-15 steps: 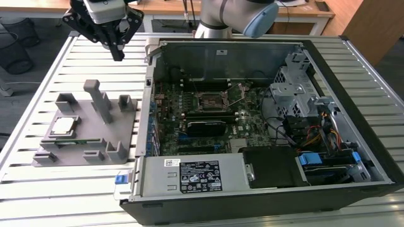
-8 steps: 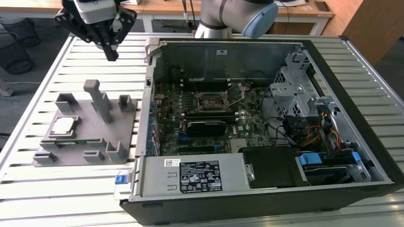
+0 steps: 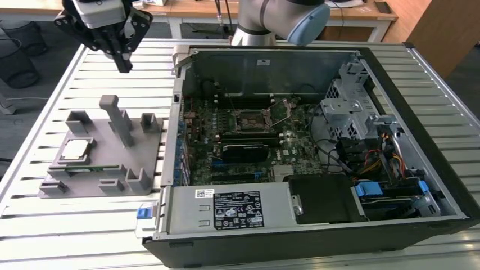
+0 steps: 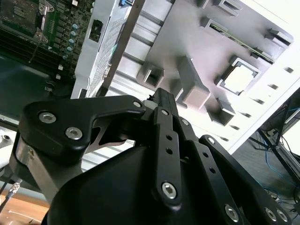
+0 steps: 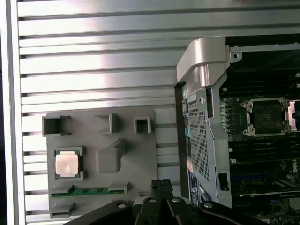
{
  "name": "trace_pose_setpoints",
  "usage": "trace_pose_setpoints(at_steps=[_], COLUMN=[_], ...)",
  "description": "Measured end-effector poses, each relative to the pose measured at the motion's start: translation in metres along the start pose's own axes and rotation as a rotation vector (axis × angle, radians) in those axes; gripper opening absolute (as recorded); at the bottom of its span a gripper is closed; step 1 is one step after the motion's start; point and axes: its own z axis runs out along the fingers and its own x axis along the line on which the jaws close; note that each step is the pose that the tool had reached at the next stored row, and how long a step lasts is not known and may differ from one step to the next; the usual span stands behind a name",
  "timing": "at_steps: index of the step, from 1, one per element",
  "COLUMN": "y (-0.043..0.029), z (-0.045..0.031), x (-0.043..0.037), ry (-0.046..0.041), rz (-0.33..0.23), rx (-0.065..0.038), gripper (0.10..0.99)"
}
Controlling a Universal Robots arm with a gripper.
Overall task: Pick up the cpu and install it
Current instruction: 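Reach for the cpu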
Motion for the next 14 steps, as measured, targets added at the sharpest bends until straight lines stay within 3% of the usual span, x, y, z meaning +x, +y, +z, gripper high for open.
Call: trace_pose_setpoints(at_steps=[14], y=[-0.0014], z=[-0.0002], x=[0.0235], ry=[-0.0001], rz=[0.0], rx=[0.0], gripper=[0.114])
